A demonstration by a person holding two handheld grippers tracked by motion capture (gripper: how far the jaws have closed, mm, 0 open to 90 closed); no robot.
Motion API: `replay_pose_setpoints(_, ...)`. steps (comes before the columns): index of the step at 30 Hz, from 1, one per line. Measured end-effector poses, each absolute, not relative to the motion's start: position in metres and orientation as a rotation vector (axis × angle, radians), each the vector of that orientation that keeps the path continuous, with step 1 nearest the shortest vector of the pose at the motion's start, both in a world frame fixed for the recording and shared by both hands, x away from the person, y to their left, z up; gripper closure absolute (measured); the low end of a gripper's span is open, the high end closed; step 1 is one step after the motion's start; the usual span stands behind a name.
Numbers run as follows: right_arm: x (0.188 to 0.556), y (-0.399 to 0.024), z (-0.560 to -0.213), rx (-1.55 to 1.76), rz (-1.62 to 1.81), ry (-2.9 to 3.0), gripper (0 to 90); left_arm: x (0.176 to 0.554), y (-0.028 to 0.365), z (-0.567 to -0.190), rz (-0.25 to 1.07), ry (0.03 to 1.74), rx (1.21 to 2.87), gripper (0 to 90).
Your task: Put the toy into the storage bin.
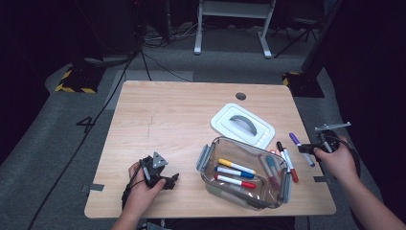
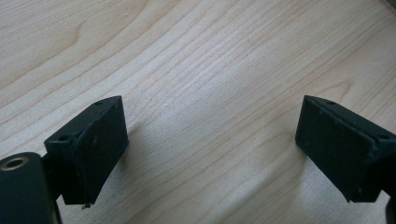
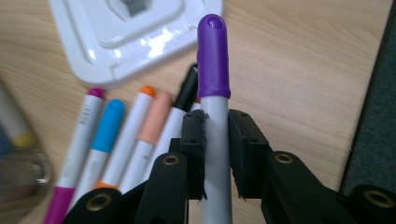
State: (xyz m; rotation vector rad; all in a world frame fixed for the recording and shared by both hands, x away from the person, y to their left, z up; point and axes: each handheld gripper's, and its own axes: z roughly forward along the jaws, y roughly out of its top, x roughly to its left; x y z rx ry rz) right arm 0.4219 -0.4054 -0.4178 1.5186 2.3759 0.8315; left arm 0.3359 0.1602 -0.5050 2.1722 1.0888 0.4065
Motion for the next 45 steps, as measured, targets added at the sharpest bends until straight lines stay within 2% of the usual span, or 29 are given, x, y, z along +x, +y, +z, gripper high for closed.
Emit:
replay_pose_setpoints(8,0.419,-0.377,-0.371,1.376,0.966,2.445,77.0,0.337,0.160,-0.505,0.404,1.071,2.186,7.6)
replay_pose_setpoints(22,0.401,-0.311,-0.333,1.151,1.123,2.618,77.0,0.337,0.159,-0.505,0.399,1.070,2.186,7.6)
replay_pose_setpoints(34,0.378,-0.250,-0.333,0.960,1.133,2.831,77.0,0.339,0.160,-0.505,0.400,1.066,2.196,6.7)
replay_pose_setpoints(45,0.364,-0.205,-0.355,0.831,1.011,3.027,77.0,0.339,0.160,-0.505,0.400,1.065,2.197,6.6)
